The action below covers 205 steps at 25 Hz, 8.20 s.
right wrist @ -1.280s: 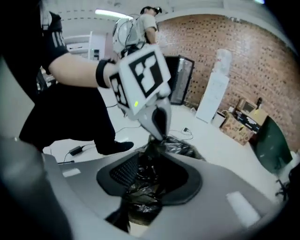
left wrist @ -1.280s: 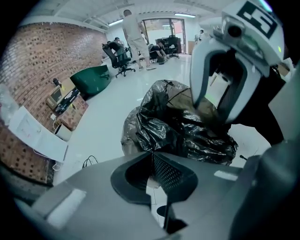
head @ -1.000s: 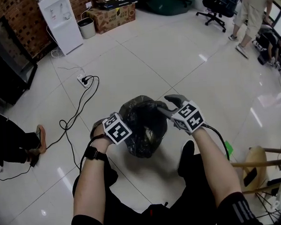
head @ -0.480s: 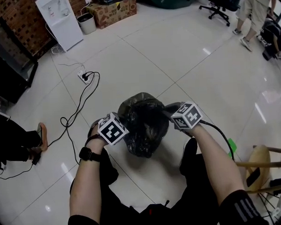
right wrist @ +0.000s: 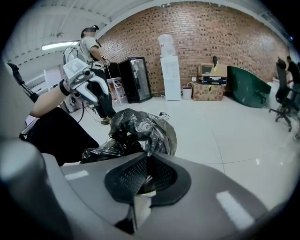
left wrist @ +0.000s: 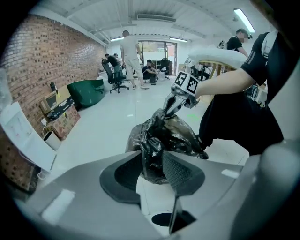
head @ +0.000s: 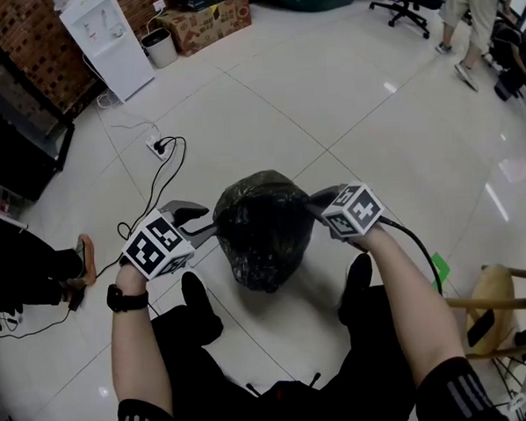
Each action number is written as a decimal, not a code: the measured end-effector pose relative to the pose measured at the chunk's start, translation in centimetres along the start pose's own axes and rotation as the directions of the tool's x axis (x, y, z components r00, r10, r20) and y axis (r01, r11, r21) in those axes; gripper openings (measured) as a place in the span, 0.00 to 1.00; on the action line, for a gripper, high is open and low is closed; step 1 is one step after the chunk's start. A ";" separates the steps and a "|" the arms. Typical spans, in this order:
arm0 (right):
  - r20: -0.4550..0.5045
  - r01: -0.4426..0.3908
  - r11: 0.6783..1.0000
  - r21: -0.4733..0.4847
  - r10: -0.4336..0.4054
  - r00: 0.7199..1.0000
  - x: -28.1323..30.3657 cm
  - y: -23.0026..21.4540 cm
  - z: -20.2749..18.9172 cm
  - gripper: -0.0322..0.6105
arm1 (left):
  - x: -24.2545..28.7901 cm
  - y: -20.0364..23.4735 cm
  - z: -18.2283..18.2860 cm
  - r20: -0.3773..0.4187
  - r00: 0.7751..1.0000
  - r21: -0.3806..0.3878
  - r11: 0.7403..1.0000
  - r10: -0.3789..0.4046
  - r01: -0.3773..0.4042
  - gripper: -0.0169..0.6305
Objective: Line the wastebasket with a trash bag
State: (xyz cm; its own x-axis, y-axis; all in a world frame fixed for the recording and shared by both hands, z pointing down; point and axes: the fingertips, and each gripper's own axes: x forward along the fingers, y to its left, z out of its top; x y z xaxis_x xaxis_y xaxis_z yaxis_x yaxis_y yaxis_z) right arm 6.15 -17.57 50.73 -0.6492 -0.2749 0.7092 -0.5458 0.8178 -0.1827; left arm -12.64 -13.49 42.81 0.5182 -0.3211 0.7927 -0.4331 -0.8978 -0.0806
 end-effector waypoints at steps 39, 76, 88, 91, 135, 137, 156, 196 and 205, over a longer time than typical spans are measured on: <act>-0.245 -0.101 0.993 0.062 0.113 0.963 3.6 1.8 -5.2 0.06 | 18.4 -4.4 -7.6 -0.361 0.789 -0.072 0.858 -0.498 0.509 0.18; -0.219 -0.090 0.996 -0.007 0.086 0.972 4.0 2.2 -3.4 0.06 | 25.2 1.9 -3.6 -0.395 0.897 0.301 0.895 -0.196 0.329 0.18; -0.216 -0.061 0.998 -0.009 0.058 0.975 4.0 1.7 -3.0 0.06 | 25.8 0.7 -4.2 -0.399 0.912 0.475 0.831 -0.091 0.291 0.26; -0.215 -0.059 0.998 -0.011 0.055 0.975 4.0 1.6 -3.0 0.06 | 23.8 1.2 -3.0 -0.337 0.933 0.420 0.867 -0.124 0.267 0.26; -0.070 0.094 0.993 0.068 -0.089 0.994 4.7 -3.0 0.5 0.06 | 14.0 7.7 -5.8 -0.113 0.993 -0.408 0.912 -0.020 -0.028 0.03; -0.070 0.140 0.989 0.043 -0.137 0.988 5.0 -4.1 0.7 0.06 | 14.3 8.6 -5.7 -0.116 0.993 -0.392 0.918 0.006 -0.052 0.04; -0.141 0.236 0.961 0.142 -0.216 0.966 10.0 -10.0 -3.9 0.16 | 20.1 10.8 -9.2 -0.067 0.997 -0.520 0.854 -0.047 0.005 0.22; 0.106 -0.055 0.837 0.544 -0.004 0.994 0.8 2.0 -6.9 0.34 | 15.6 10.3 -7.5 0.022 0.999 -0.465 0.885 -0.027 0.035 0.21; 0.101 -0.022 0.832 0.555 -0.041 0.994 1.7 0.1 -8.8 0.07 | 11.7 7.8 -7.8 -0.065 0.994 -0.344 0.933 0.087 -0.104 0.21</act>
State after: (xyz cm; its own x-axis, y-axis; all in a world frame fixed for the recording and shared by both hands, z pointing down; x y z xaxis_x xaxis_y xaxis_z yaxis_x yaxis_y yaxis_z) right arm 9.68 -13.55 57.90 -0.6765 -0.3581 0.6436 -0.7335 0.4056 -0.5453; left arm -15.71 -21.87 56.17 0.4296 -0.3774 0.8203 -0.7117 -0.7007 0.0503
